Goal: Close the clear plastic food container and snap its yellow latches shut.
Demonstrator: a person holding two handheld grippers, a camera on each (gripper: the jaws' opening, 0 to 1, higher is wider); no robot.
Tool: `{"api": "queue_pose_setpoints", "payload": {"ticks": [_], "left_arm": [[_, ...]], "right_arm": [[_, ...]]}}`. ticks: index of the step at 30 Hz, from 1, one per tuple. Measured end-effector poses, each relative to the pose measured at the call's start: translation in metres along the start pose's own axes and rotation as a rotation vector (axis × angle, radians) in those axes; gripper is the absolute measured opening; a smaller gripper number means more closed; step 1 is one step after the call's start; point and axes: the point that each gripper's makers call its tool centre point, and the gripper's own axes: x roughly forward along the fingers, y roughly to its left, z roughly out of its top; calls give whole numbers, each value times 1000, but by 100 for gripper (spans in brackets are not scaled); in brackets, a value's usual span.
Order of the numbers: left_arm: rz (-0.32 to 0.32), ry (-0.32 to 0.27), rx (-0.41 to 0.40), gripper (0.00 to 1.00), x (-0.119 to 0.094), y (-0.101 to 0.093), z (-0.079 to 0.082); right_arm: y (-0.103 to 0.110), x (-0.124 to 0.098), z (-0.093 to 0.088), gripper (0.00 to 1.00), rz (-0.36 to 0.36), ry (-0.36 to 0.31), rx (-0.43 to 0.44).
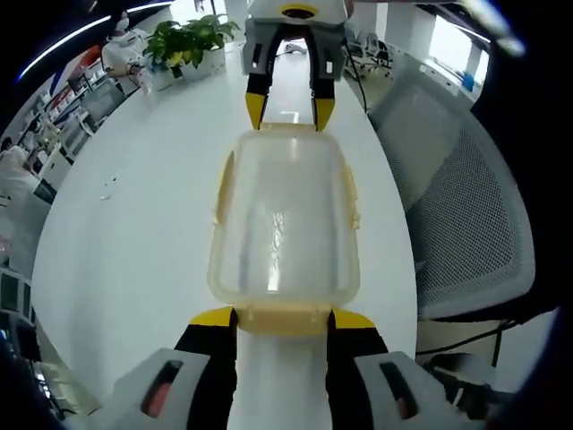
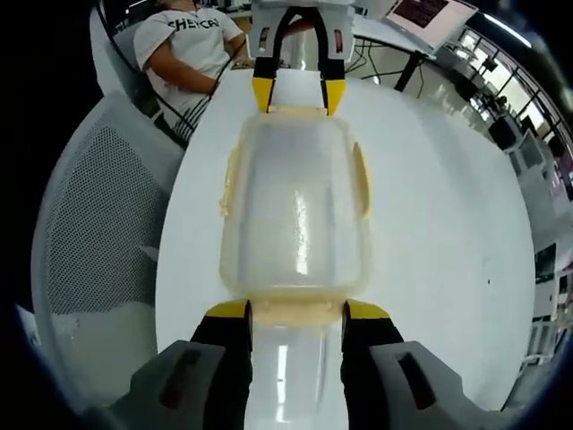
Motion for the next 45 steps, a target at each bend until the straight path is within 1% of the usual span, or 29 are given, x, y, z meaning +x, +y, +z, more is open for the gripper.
{"api": "queue_pose_setpoints", "payload": {"ticks": [5, 10, 18, 23, 33, 45], "left_arm": [[3, 8, -1, 33, 6, -2, 12], [2, 17, -8, 33, 14, -6, 25], [2, 24, -9, 33, 23, -9, 40], [3, 35, -5, 33, 31, -10, 52], [3, 33, 0, 34, 46, -9, 80], [1, 39, 9, 34, 66, -15, 112]], "right_arm": [[2, -5, -12, 35, 6, -7, -2], [2, -7, -28, 35, 16, 3, -11], [7, -11, -46, 35, 22, -20, 5], [8, -14, -59, 35, 25, -18, 9], [7, -24, -90, 35, 23, -19, 14], [12, -34, -126, 35, 27, -19, 24]]}}
